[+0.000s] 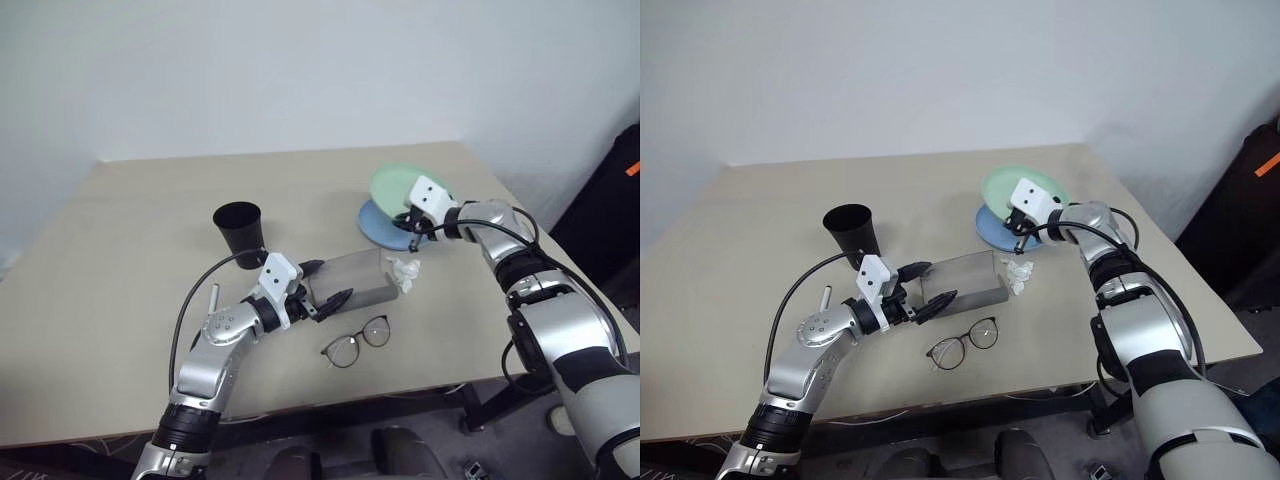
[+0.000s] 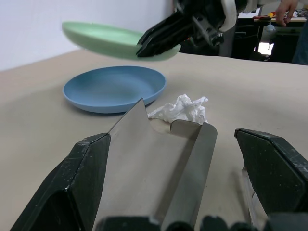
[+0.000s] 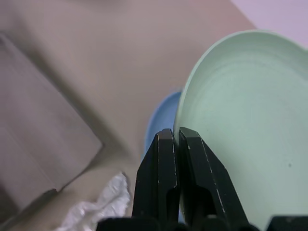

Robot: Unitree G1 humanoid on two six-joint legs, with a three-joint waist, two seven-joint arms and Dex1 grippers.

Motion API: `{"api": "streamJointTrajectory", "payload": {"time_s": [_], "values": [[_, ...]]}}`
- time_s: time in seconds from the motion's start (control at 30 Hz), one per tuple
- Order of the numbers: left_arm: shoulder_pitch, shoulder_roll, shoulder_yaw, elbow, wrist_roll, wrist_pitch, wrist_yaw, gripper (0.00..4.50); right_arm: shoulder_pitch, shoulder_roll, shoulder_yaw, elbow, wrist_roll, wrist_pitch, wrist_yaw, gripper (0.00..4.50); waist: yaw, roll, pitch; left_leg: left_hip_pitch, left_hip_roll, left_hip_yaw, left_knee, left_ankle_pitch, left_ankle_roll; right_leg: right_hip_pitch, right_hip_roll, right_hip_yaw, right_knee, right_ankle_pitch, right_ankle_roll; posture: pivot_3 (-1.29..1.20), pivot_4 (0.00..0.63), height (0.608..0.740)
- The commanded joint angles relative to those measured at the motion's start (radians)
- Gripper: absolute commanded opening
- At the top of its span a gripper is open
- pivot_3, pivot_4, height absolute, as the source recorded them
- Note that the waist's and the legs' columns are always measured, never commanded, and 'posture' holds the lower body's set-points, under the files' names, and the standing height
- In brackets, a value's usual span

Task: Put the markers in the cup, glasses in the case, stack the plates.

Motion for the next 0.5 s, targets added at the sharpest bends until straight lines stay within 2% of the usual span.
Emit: {"api": "streamJointTrajectory", "payload": {"time_s": [0.03,0.23,0.33,0.5], "values": [[0.0,0.005,0.021,-0.057,-0.01,-0.007,0.009,4.43,-0.06,0.013,0.006,0.029,-0.047,-0.032,-0.048,0.02,-0.002,0.0,0.0,0.0,0.0,0.0,0.0,0.0,0.0,0.0,0.0,0.0,0.0,0.0,0.0,0.0,0.0,0.74],[0.036,0.011,0.03,-0.101,-0.007,0.011,0.035,4.43,-0.073,0.049,0.002,0.064,-0.094,-0.028,-0.1,0.02,-0.007,0.001,0.0,0.0,0.0,-0.001,0.0,0.0,0.0,0.0,0.0,0.001,0.001,0.0,0.0,0.0,0.0,0.74],[0.048,0.013,0.031,-0.116,-0.008,0.017,0.043,4.43,-0.077,0.055,-0.012,0.07,-0.096,-0.023,-0.116,0.66,-0.007,0.001,0.0,0.001,0.0,-0.001,0.0,0.0,0.0,0.0,0.0,0.001,0.001,0.0,0.0,0.0,0.0,0.74],[0.054,0.014,0.029,-0.127,-0.011,0.026,0.049,4.43,-0.081,0.055,-0.039,0.07,-0.088,-0.028,-0.131,2.28,-0.007,0.001,0.0,0.001,0.0,-0.001,0.0,0.0,0.0,0.0,0.0,0.001,0.001,0.0,0.0,0.0,0.0,0.74]]}}
